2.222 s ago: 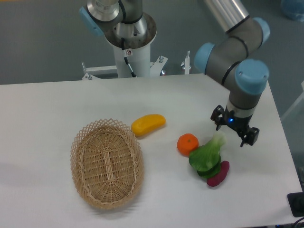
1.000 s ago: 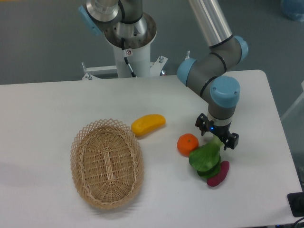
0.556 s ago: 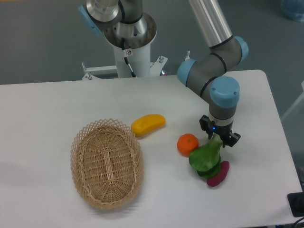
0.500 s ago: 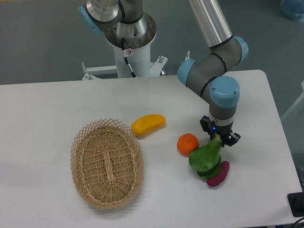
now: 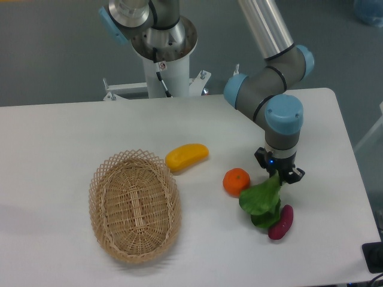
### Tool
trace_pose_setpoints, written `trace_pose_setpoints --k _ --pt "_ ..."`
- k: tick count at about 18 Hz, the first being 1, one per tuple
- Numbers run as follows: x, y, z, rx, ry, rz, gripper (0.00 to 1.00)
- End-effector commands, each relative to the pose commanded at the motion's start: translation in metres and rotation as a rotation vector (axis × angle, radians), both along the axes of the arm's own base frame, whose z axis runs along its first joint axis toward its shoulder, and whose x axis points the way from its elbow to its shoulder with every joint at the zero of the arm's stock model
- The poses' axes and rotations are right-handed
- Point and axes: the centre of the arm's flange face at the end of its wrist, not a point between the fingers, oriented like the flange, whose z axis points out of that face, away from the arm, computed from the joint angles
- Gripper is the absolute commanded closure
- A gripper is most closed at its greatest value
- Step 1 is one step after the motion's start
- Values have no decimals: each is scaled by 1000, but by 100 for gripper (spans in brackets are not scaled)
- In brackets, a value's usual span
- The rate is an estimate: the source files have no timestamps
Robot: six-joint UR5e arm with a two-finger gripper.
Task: Pick up the green vegetable from the table
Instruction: 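Close the gripper on the bok choy leaves, then lift the gripped bok choy up off the table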
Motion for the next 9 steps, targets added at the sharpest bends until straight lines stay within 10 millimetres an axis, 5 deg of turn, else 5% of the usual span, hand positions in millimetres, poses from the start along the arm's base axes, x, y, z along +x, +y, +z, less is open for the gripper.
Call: trace_pose_setpoints --k 5,9 --pt "2 -9 42 -14 -14 -63 66" --pt "13 6 93 104 -52 -37 65"
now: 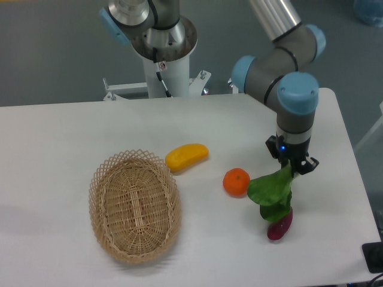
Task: Pick up the green vegetable from the table
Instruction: 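Lift the gripped bok choy up off the table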
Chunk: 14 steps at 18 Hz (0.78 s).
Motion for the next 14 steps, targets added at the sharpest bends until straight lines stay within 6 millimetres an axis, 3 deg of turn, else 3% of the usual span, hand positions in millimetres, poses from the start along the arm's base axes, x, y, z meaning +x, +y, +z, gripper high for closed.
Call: trace_pose_setpoints --k 4,6,10,14 --pt "15 18 52 196 -21 42 65" --pt "35 33 78 243 -8 29 65" --pt "57 67 114 326 -22 170 65" --pt "63 72 133 363 -30 262 65"
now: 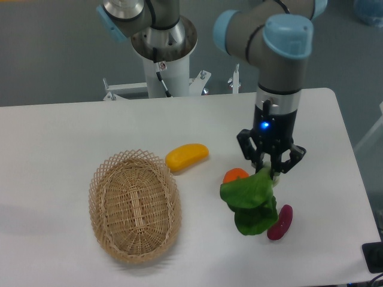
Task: Pick up the green vegetable from the table
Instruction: 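Lift the gripped bok choy up off the table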
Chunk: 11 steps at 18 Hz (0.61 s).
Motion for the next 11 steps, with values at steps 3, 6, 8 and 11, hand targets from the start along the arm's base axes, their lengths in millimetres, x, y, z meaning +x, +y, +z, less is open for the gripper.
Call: trace_pose_setpoints --k 3,6,8,11 --pt "0 1 2 7 3 -2 66" --pt "-9 -9 9 19 2 12 66" --pt "-10 -21 20 26 16 30 67" --pt "-10 -16 19 25 18 31 67"
